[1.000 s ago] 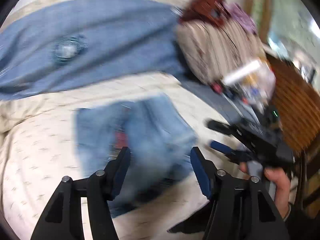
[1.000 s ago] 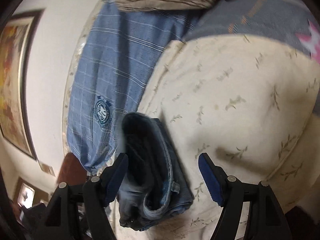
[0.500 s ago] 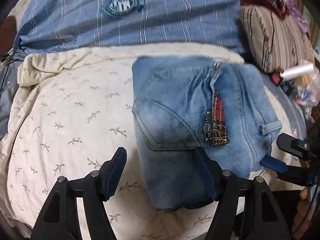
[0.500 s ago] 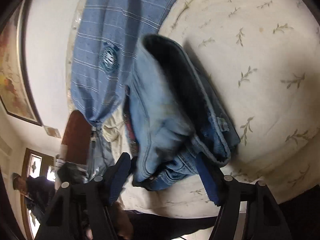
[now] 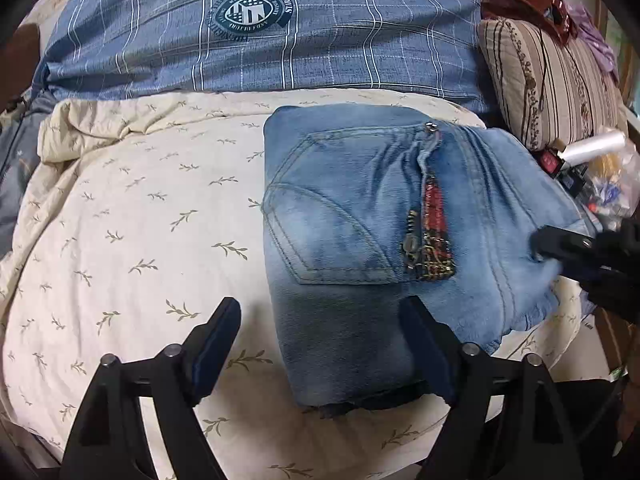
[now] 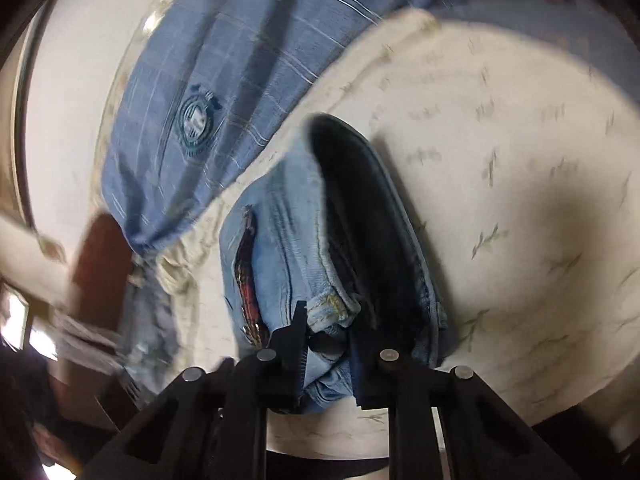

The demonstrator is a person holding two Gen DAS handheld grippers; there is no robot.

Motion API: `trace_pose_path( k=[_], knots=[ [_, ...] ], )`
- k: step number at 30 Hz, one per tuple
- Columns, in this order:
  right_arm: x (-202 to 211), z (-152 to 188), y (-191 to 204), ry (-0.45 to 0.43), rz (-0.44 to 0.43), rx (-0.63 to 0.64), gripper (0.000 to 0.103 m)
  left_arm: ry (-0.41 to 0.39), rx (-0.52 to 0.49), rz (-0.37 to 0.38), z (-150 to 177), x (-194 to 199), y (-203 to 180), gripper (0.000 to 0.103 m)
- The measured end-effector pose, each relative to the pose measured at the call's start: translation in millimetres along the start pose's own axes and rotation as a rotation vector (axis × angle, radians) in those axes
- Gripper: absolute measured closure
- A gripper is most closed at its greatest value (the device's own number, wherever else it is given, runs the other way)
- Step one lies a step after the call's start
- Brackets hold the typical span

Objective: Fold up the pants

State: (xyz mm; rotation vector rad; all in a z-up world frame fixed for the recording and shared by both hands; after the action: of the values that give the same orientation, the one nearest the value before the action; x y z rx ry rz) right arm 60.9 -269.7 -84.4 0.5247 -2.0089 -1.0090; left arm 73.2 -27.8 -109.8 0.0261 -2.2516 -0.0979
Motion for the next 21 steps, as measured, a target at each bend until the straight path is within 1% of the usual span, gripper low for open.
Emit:
trace_pose_path(
  k=[2,4,5,6,7,8,9,10,11,12,13,14,15,16,17,18,20,21],
  knots=[
    [4.8,8.3,8.9,0.002,0.075,0.089,0.086,0.018,0.020,0.027,0.7,0.2,3.4,0.016],
    [-0.4,17.3,0.5,0.019,0.147,0.137,0.086,0.017,0.065,0.046,-2.7,6.9,9.9,0.016],
    [-6.1,20.4,-11.2,0.028,0.149,0.116,0.086,0.003,0.083,0.048,-4.6,9.7,12.4,0.016],
    [-9.1,21.0,-22.9,0.016,0.131,0.078,0.084,-0.018,0.098,0.056,-8.7,16.2,14.3,0.016],
    [-9.5,19.9,-27.4,0.010,0.112,0.069,0.084,-0.047,0.104,0.070,-12.6,25.3,13.8,0.016],
    [-8.2,18.5,-28.6,0.007,0.100,0.074,0.083,-0.075,0.094,0.066,-15.4,31.9,11.2,0.016],
    [-6.9,16.7,-28.7,0.000,0.090,0.077,0.079,-0.091,0.061,0.038,-17.8,33.9,5.1,0.016],
    [-7.4,16.1,-29.5,0.003,0.079,0.073,0.079,-0.073,0.020,0.015,-17.8,29.2,-1.8,0.016],
    [-8.9,14.6,-30.9,0.007,0.064,0.060,0.078,-0.008,-0.041,-0.012,-11.6,14.9,-12.5,0.016],
    [-6.9,14.6,-33.1,0.008,0.052,0.046,0.077,0.028,-0.065,-0.033,-4.2,2.6,-18.0,0.014],
    [-3.4,13.5,-35.9,0.006,0.043,0.023,0.073,0.003,-0.047,-0.035,-3.7,2.0,-17.7,0.012],
    [0.1,13.1,-38.1,0.013,0.043,0.005,0.067,-0.003,-0.043,-0.040,-4.6,3.6,-17.2,0.012],
    [2.8,13.2,-37.8,0.019,0.027,-0.006,0.067,-0.001,-0.042,-0.045,-5.8,5.4,-17.1,0.012],
    [10.8,12.5,-37.3,0.014,0.032,-0.010,0.066,0.001,-0.044,-0.046,-6.6,5.4,-17.5,0.012],
    [19.7,10.6,-33.8,0.000,0.045,0.001,0.066,0.003,-0.050,-0.047,-6.5,5.2,-18.3,0.012],
    [32.0,5.8,-27.7,-0.025,0.080,0.029,0.064,0.004,-0.049,-0.043,-7.0,4.7,-17.8,0.012],
    [45.8,-3.2,-9.7,-0.062,0.088,0.082,0.063,0.012,-0.034,-0.030,-6.4,3.8,-17.3,0.012],
    [51.3,-8.1,-1.1,-0.082,0.091,0.104,0.055,0.013,-0.028,-0.026,-6.4,3.9,-16.6,0.012]
  ],
)
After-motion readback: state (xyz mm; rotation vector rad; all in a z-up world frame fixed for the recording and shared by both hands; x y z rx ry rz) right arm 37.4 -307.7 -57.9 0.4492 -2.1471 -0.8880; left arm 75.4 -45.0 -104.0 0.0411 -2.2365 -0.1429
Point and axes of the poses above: each gripper's, at about its wrist camera, not at the fingertips, and x roughly against the way its jaws point, y to its left, z to its underside, the point moved 6 cm from there along -x, roughly the way its jaws point, and after that the axes turned 15 degrees about -z, right-handed, at the moved point
